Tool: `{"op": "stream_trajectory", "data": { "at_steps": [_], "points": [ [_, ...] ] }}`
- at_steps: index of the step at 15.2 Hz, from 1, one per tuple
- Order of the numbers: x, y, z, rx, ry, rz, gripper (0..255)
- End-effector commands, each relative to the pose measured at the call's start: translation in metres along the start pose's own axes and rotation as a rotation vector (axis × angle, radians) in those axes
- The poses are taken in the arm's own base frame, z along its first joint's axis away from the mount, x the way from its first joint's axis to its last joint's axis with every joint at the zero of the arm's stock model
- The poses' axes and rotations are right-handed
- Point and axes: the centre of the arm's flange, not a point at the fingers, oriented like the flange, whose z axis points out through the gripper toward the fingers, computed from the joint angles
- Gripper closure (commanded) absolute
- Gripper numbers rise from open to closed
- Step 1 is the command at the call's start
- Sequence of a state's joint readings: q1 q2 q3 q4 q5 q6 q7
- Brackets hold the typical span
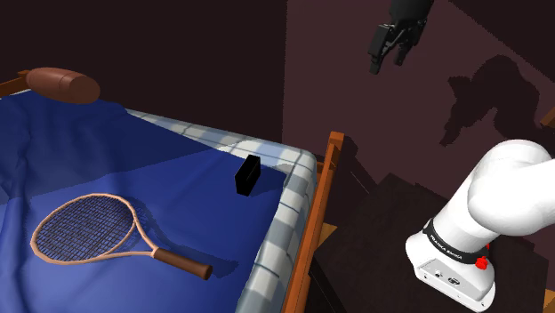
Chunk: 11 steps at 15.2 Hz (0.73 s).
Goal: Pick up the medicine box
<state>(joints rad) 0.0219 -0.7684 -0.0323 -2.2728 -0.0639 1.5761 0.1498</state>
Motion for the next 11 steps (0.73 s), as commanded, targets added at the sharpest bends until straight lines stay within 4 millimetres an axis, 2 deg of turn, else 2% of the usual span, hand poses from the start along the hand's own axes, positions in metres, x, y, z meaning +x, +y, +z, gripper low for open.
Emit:
{"op": "stream_trajectory", "data": {
  "at_steps": [1, 11],
  "points": [
    [0.000, 0.000, 0.000, 0.000, 0.000, 0.000, 0],
    [0.046, -0.079, 0.096, 0.000, -0.016, 0.180, 0]
  ]
}}
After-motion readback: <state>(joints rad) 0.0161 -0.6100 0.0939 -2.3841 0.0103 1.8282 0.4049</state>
